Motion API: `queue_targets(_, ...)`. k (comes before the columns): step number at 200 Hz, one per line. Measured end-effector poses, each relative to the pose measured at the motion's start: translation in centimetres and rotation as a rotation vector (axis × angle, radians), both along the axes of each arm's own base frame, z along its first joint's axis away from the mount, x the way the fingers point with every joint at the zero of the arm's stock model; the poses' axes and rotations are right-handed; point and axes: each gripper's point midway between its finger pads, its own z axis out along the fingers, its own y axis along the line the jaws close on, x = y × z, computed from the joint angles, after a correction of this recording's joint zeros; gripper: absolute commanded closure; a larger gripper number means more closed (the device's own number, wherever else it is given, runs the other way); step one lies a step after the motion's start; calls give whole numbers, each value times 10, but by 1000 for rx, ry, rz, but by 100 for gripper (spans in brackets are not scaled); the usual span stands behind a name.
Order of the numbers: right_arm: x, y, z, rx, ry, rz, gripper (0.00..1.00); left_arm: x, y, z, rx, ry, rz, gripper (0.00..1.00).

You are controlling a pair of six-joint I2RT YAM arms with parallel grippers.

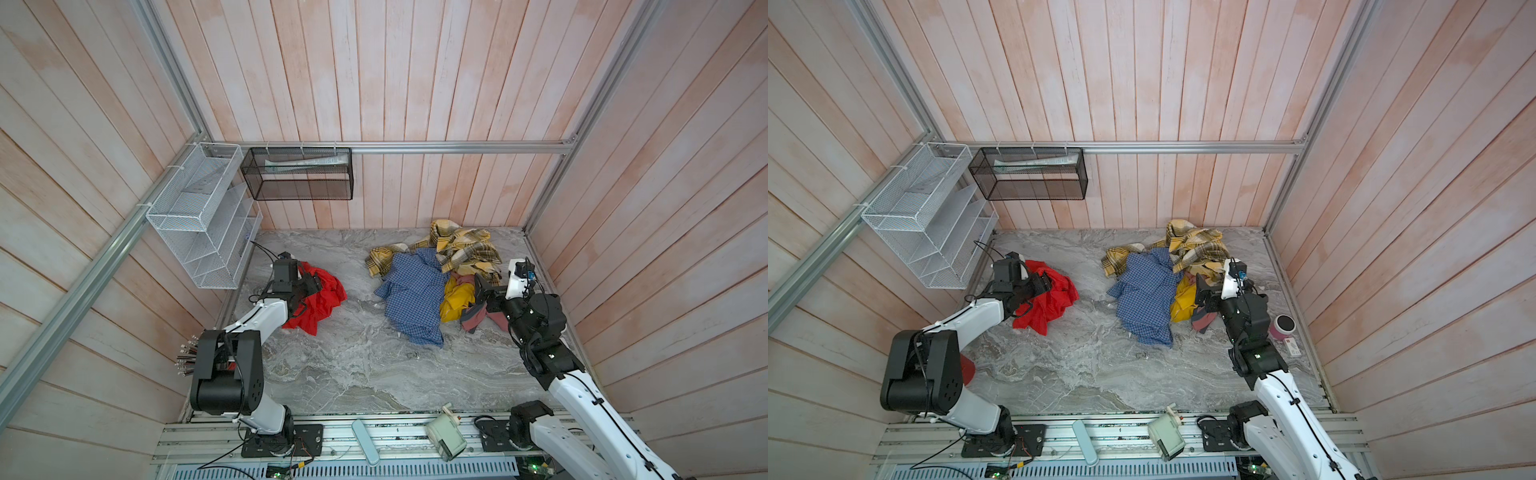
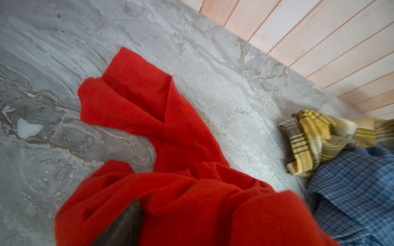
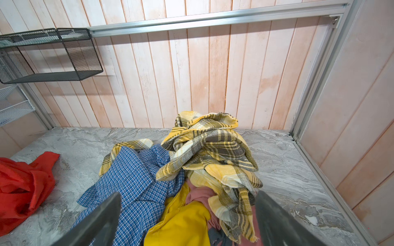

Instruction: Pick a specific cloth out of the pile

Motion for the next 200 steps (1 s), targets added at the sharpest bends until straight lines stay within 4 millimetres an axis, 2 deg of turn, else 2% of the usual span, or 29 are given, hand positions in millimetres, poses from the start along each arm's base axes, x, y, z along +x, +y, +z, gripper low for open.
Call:
queue_targets(28, 0, 2, -3, -2, 11, 11, 2, 3, 1, -33, 55, 105, 13, 21)
queue_targets(47, 0, 2, -4, -3, 15, 14, 2, 12, 5, -33, 86, 118, 26, 16)
queue_targets(77, 0, 3, -5, -3, 19, 16, 2, 28, 9, -29, 122, 126, 36, 19)
queue_targets(94, 0, 3, -5, -3, 19, 17, 2, 38, 9, -37, 148, 154, 31, 22)
queue_targets(128, 2, 3, -8, -5, 27, 15, 2, 52, 10, -50, 174, 204, 13, 22)
queue_targets(167, 2, 3, -12, -9, 43, 20, 2, 57, 22, -50, 182, 221, 16, 14)
queue_targets(200, 1, 3, -12, -9, 45, 23, 2, 53, 26, -47, 195, 226, 2, 0)
